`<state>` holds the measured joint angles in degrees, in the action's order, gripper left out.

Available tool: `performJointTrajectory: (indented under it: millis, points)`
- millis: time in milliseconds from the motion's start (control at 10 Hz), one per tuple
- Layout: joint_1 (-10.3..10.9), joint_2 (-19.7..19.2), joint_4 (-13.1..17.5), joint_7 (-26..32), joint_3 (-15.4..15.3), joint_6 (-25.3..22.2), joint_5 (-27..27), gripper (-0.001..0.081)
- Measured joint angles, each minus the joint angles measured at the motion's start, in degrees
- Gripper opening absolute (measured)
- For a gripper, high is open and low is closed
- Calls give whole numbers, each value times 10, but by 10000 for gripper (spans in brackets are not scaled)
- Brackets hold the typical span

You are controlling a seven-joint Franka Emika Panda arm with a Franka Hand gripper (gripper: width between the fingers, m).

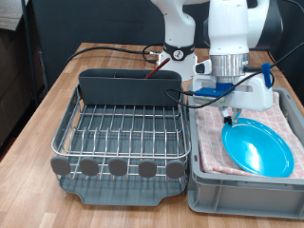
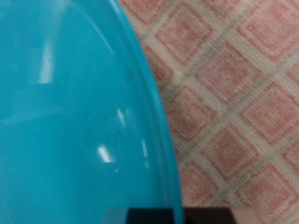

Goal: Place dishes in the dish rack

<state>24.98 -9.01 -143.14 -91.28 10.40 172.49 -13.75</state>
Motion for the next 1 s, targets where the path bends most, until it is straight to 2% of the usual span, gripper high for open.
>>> performJointTrajectory:
  millis: [100,200,400,700,1000]
  points:
    - [22,12,0,-59,33,-21,65,22]
    - [36,26,0,-113,56,-43,125,21]
    - [41,62,0,-194,75,-96,218,18]
    - [39,119,0,-241,78,-196,281,18]
    - [39,170,10,-243,76,-301,307,18]
